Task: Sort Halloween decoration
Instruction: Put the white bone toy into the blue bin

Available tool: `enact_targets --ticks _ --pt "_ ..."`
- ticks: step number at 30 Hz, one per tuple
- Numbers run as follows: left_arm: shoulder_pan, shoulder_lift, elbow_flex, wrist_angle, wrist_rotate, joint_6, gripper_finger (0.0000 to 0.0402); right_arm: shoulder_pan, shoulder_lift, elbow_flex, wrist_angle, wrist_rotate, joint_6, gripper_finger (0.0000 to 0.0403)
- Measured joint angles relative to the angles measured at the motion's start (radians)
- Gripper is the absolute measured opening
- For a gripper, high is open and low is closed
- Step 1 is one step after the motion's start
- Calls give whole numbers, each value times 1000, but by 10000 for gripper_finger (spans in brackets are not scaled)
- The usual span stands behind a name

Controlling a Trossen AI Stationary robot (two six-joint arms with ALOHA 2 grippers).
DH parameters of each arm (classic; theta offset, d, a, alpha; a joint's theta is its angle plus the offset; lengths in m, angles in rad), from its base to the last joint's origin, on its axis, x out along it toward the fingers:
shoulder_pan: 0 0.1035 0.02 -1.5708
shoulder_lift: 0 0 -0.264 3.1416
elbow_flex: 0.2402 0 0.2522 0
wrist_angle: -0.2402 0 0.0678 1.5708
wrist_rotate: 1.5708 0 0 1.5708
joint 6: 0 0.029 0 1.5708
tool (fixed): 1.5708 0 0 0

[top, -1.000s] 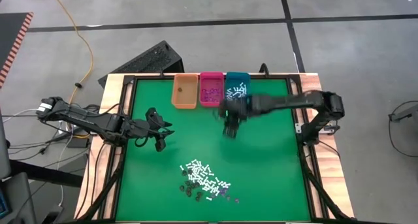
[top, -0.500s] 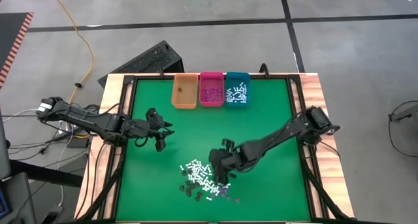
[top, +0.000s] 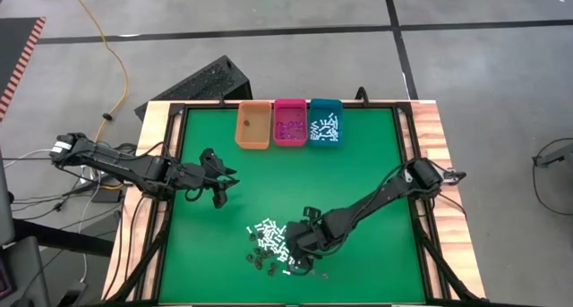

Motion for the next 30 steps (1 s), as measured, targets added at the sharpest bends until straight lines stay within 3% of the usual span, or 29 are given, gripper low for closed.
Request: enact_targets --ticks 11,30 --pt "0 0 0 -5 2 -23 144 26 3 -20 7 52 75 163" --pt "0 0 0 -31 8 -53 144 34 103 -16 73 35 142 163"
